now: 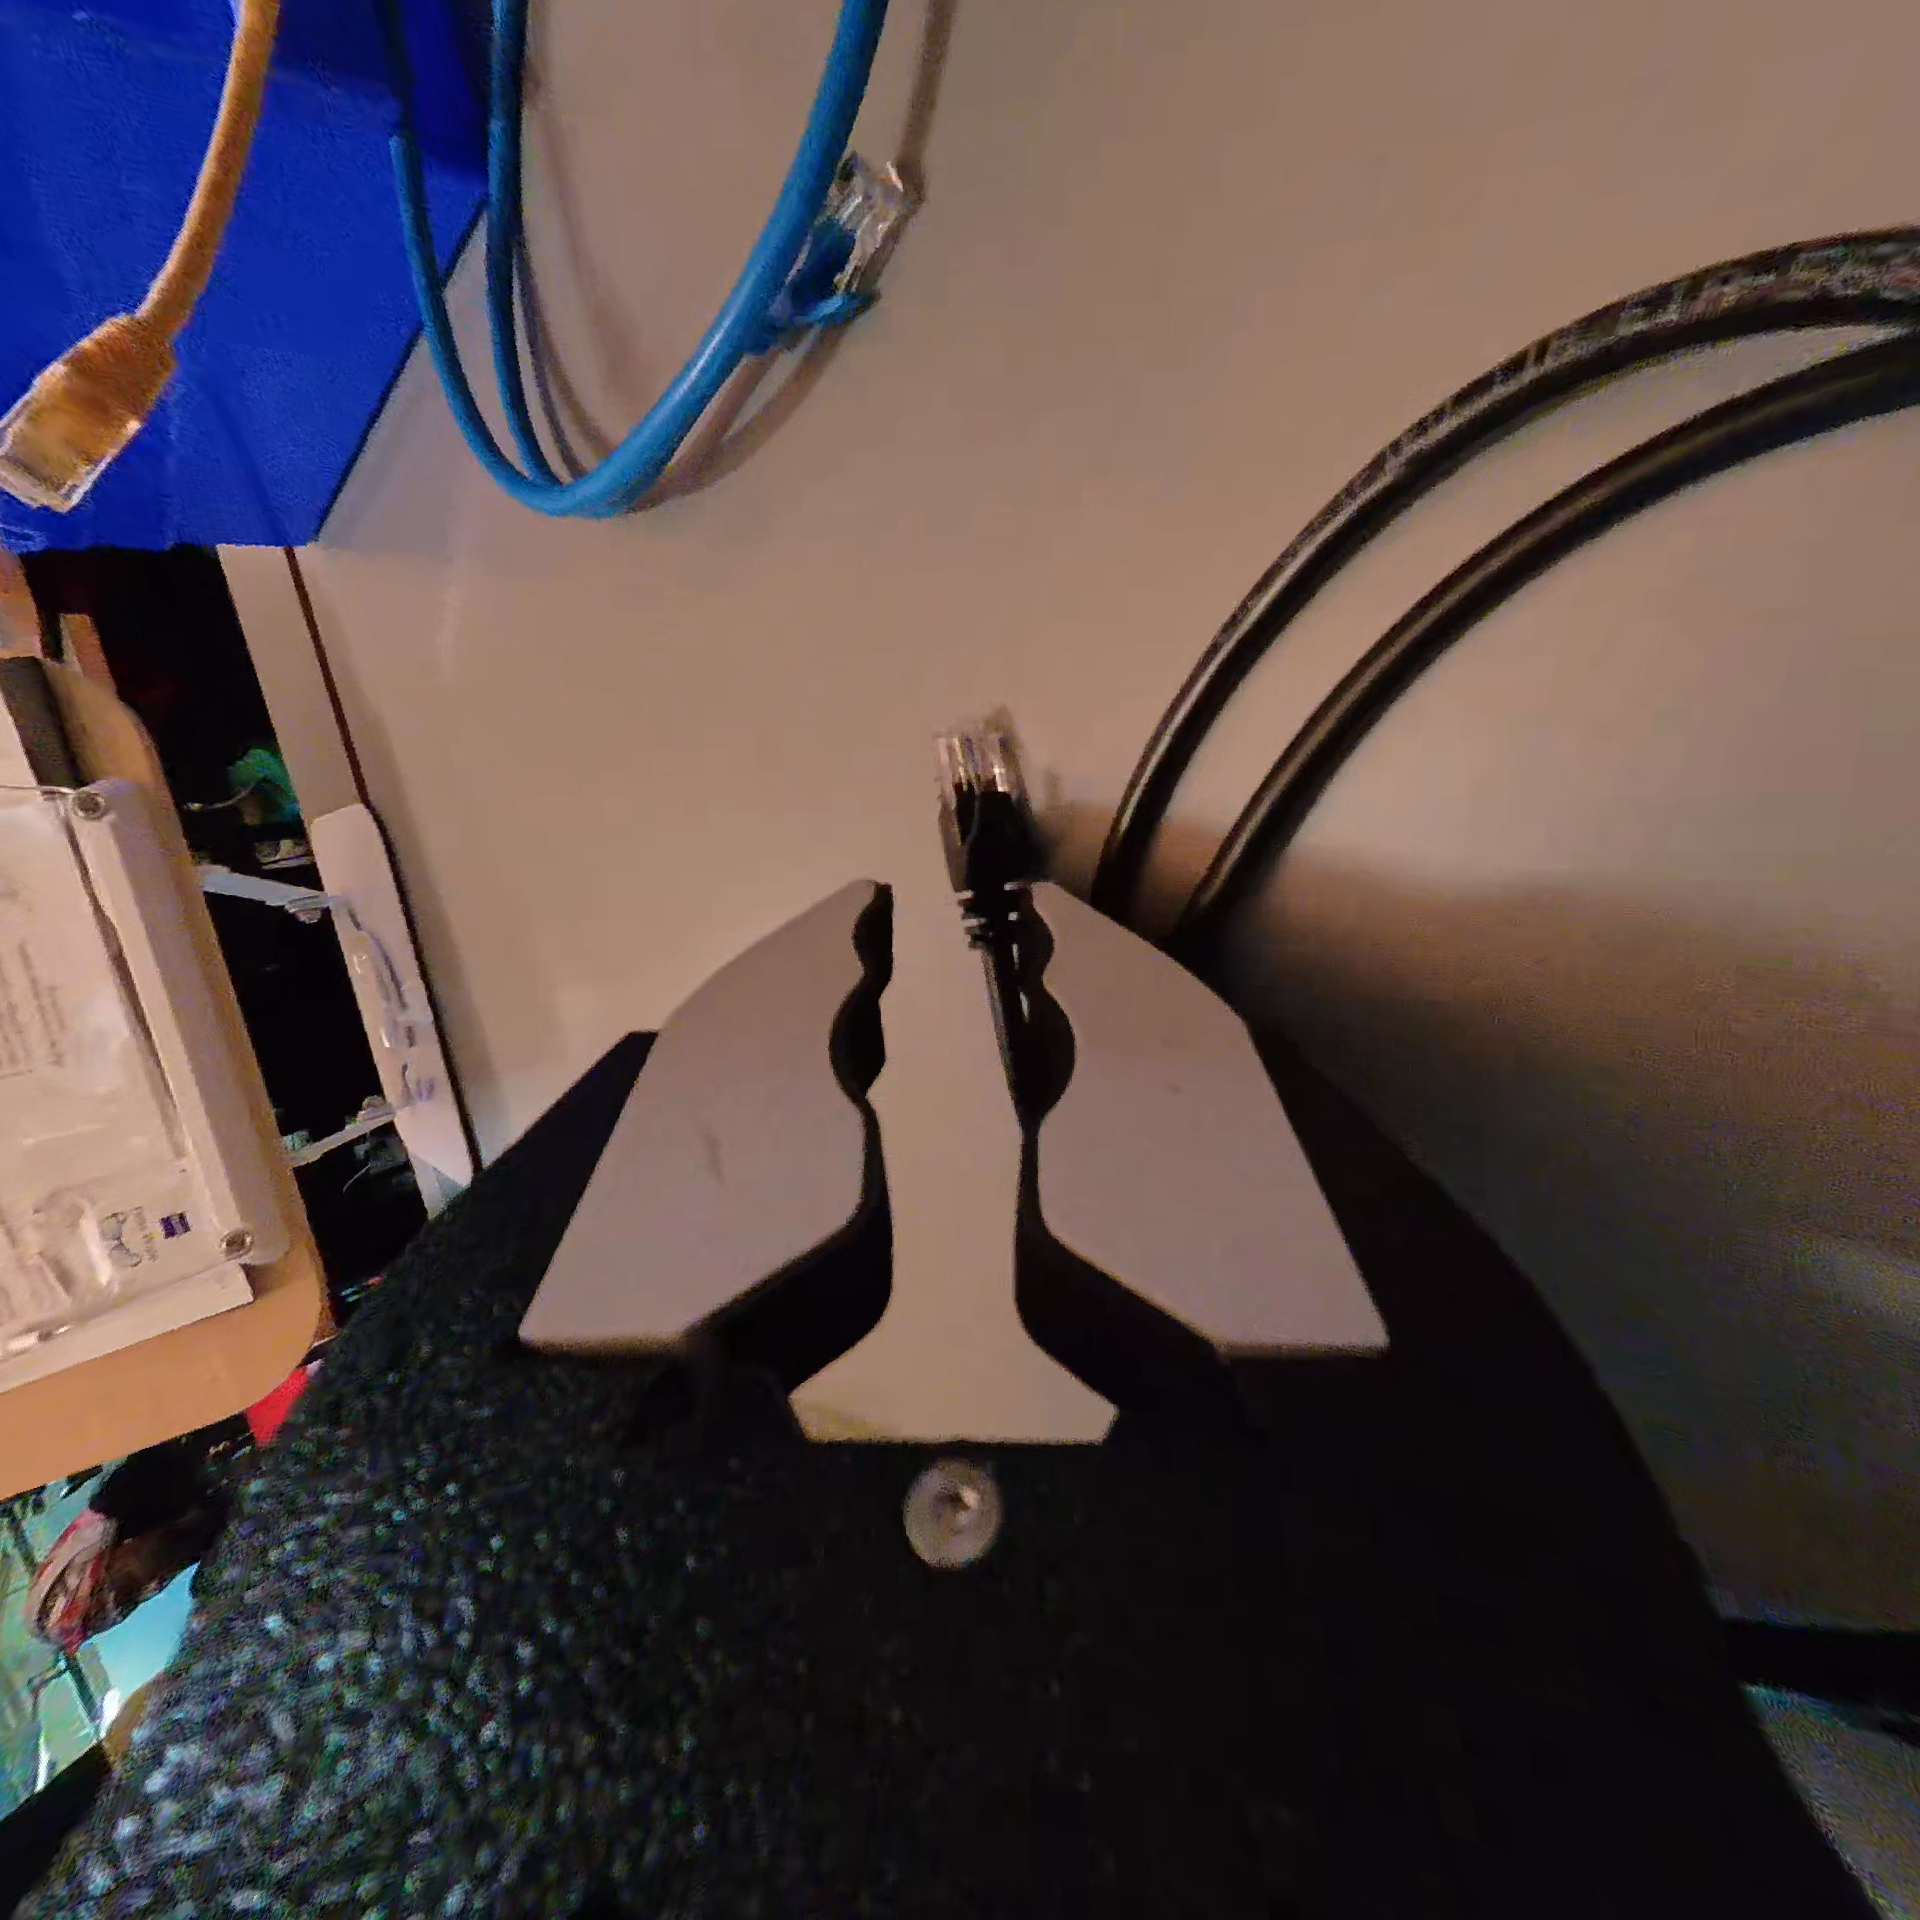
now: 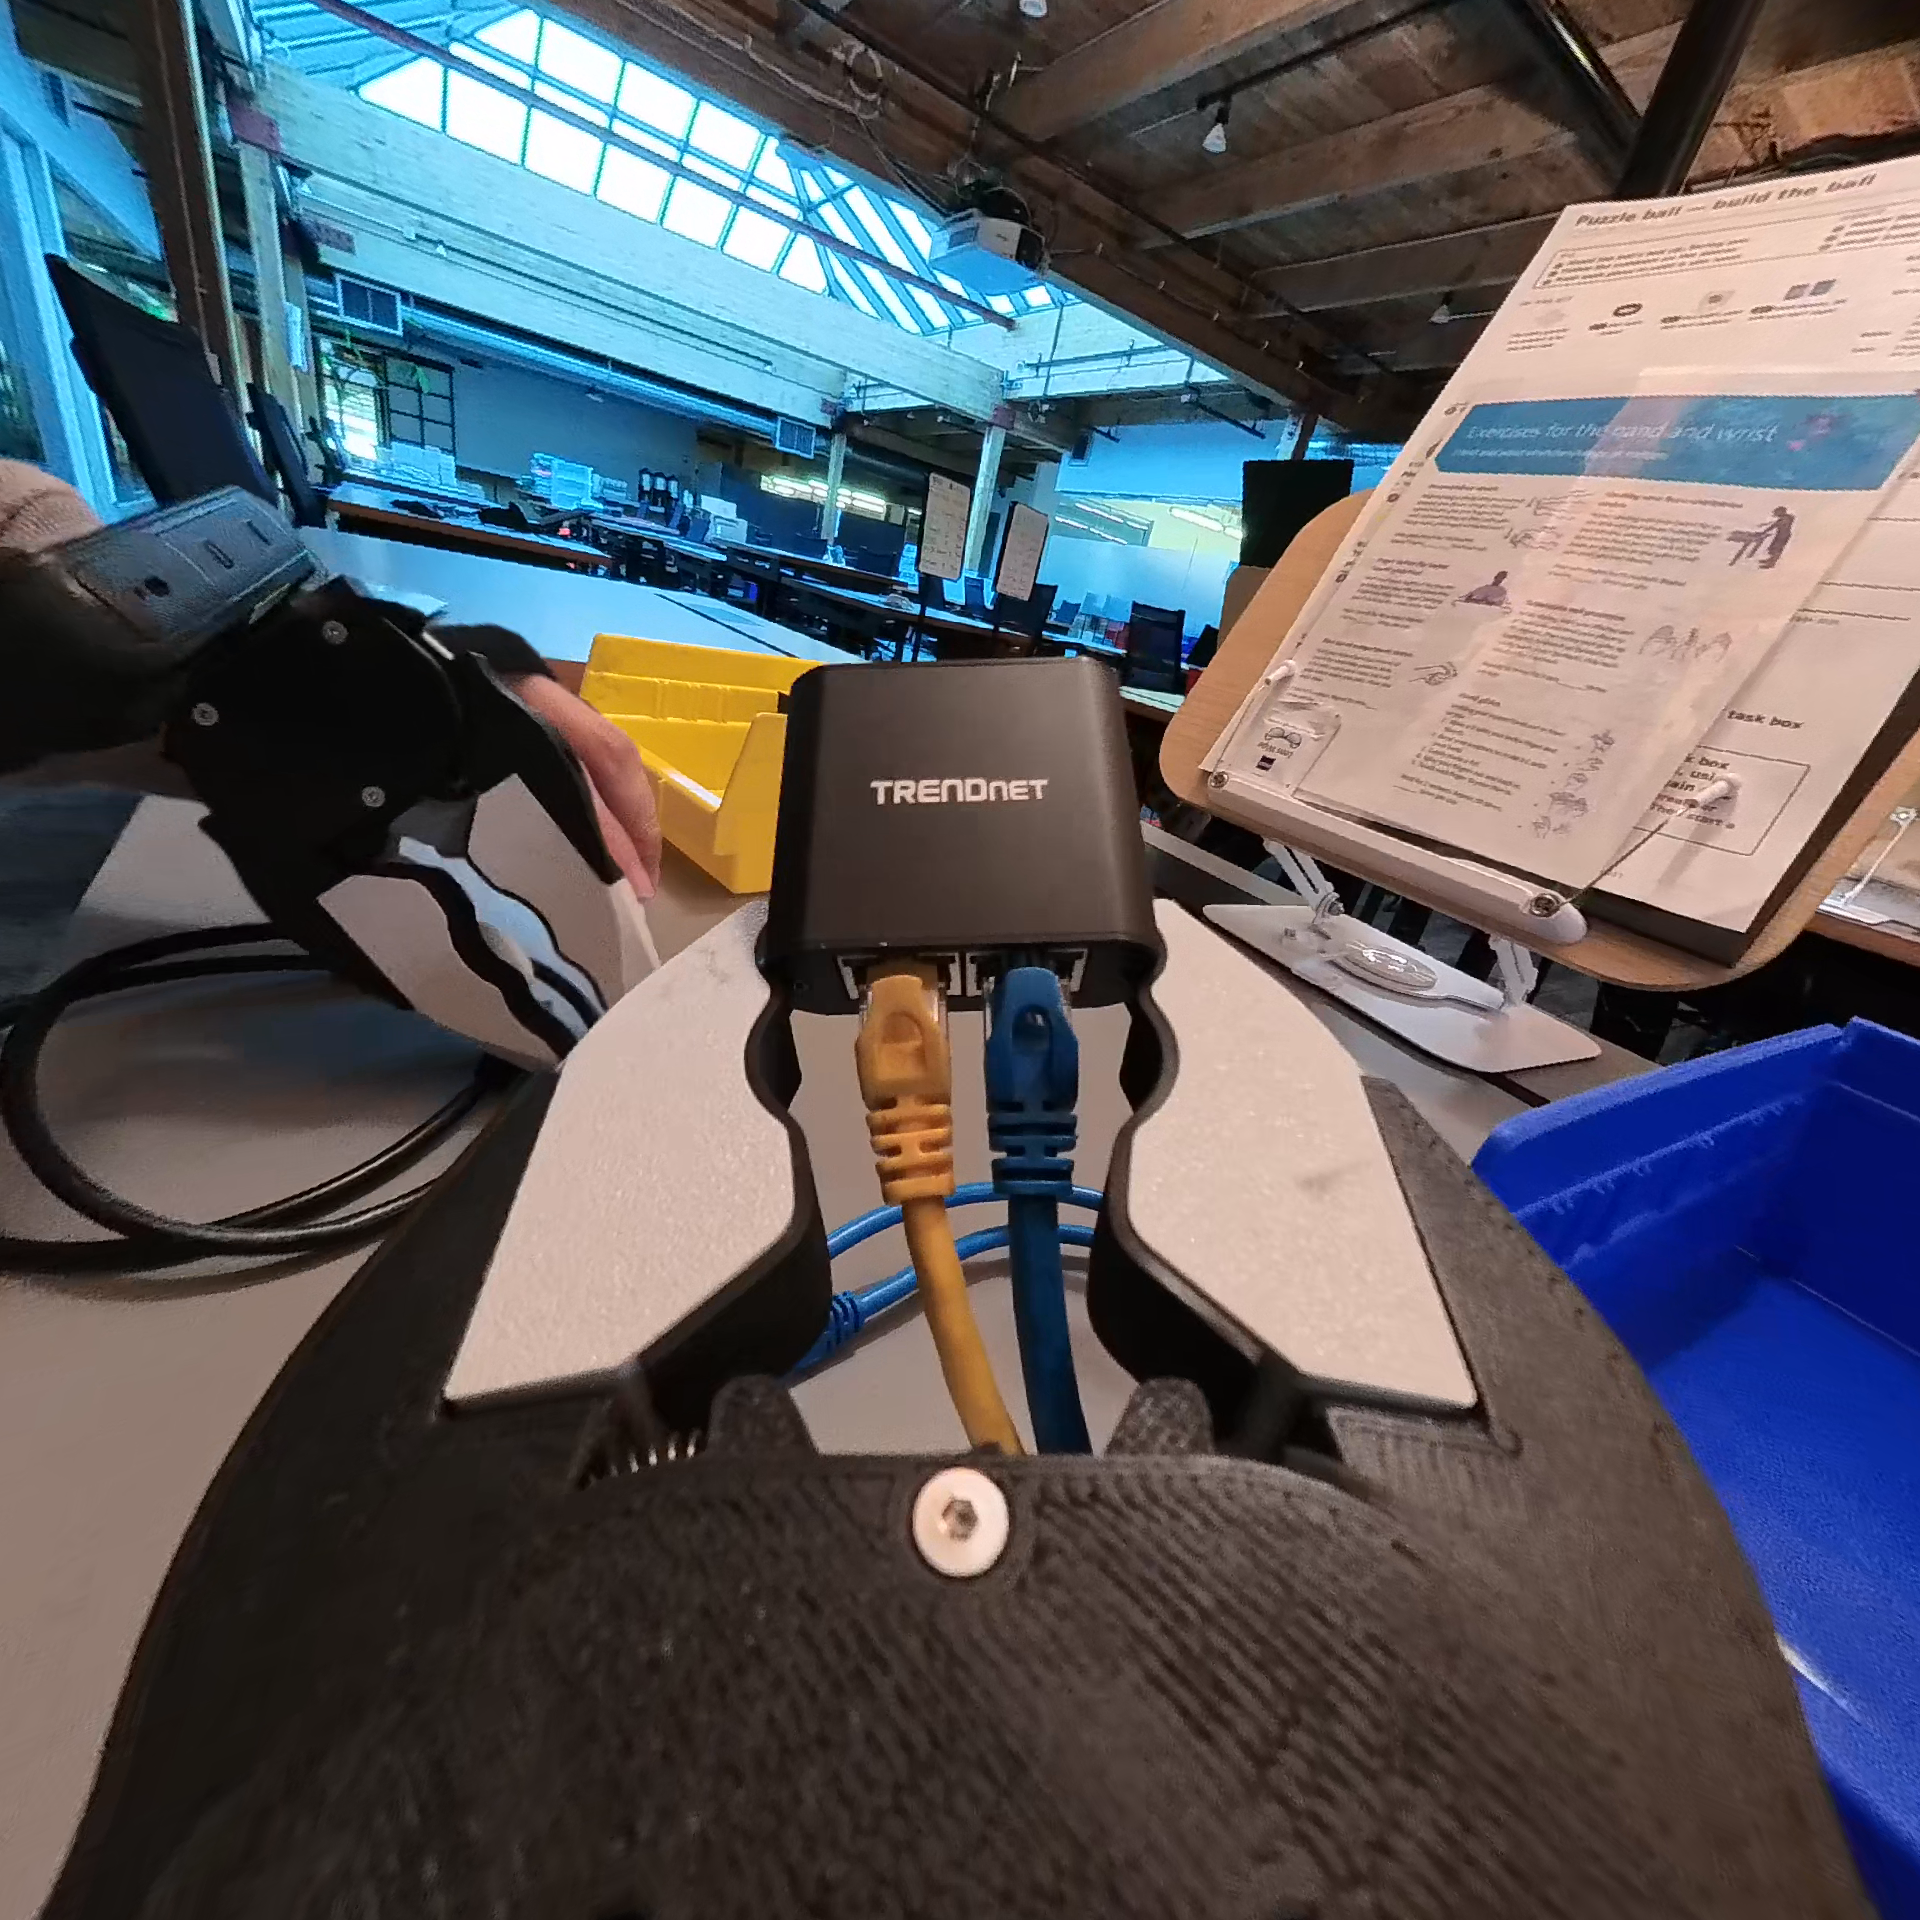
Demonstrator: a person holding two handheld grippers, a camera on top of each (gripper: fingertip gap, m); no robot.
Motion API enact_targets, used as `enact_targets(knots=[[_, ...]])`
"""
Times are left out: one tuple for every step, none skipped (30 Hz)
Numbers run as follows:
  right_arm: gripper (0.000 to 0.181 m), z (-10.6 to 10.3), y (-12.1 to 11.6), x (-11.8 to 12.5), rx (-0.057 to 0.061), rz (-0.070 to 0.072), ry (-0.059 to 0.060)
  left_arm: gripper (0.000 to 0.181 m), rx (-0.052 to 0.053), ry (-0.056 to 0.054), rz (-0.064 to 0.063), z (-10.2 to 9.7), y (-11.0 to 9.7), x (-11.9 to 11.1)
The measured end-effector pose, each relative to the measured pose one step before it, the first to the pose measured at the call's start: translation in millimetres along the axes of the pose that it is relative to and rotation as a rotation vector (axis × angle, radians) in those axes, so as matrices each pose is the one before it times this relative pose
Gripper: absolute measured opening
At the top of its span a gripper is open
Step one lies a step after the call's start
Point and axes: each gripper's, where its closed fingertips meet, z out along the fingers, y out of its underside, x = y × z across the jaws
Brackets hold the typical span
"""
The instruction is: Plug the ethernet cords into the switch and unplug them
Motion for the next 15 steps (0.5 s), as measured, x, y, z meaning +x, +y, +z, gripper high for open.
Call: enact_targets(knots=[[0.061,-0.08,-0.03,-0.02,0.0003,0.0007,-0.0006,0.020,-0.0132,0.0082,0.0055,0.00,3.50,0.44],[0.061,0.02,-0.06,0.24,0.0000,0.0013,0.0009,0.017,-0.0067,0.0015,0.0068,1.05,1.97,0.58],[0.062,-0.08,0.03,0.21,0.0001,0.0021,0.0005,0.013,-0.0010,-0.0040,0.0108,1.53,0.50,0.78],[0.062,-0.03,-0.10,0.03,0.0006,0.0019,-0.0019,0.010,-0.0009,-0.0150,0.0137,1.57,0.03,-0.35],[0.061,-0.22,-0.10,-0.13,0.0012,-0.0001,-0.0010,0.012,-0.0042,-0.0157,0.0106,0.91,0.24,-1.23],[0.061,-0.07,-0.11,-0.01,0.0004,-0.0010,0.0009,0.015,-0.0049,-0.0034,-0.0019,0.01,0.39,-0.79],[0.061,-0.03,-0.02,-0.07,-0.0003,-0.0013,0.0010,0.017,-0.0069,-0.0056,-0.0123,-0.26,0.86,-1.69],[0.061,-0.03,0.08,-0.15,-0.0002,-0.0014,-0.0002,0.019,-0.0051,-0.0122,-0.0159,-0.45,1.22,-2.82],[0.061,0.05,0.05,-0.21,-0.0006,-0.0007,-0.0004,0.021,-0.0036,0.0000,-0.0137,-0.48,1.68,-0.80],[0.062,0.07,0.02,-0.04,-0.0006,0.0002,-0.0010,0.021,-0.0035,0.0047,-0.0143,-0.12,1.76,0.46],[0.062,-0.02,0.06,0.00,-0.0003,0.0008,-0.0003,0.020,-0.0011,0.0027,-0.0147,0.07,1.23,0.68],[0.061,0.09,0.03,0.06,-0.0004,0.0012,-0.0012,0.017,0.0011,0.0019,-0.0087,-0.10,0.72,1.12],[0.061,-0.08,0.01,0.08,0.0001,0.0011,-0.0003,0.014,-0.0023,-0.0011,-0.0025,-0.39,0.85,0.72],[0.061,-0.03,-0.11,0.10,0.0009,0.0005,0.0003,0.016,-0.0088,-0.0078,-0.0027,-1.08,1.58,-1.06],[0.061,-0.07,-0.04,0.01,0.0004,0.0005,-0.0004,0.021,-0.0076,-0.0062,-0.0088,-1.44,1.53,-1.74]])
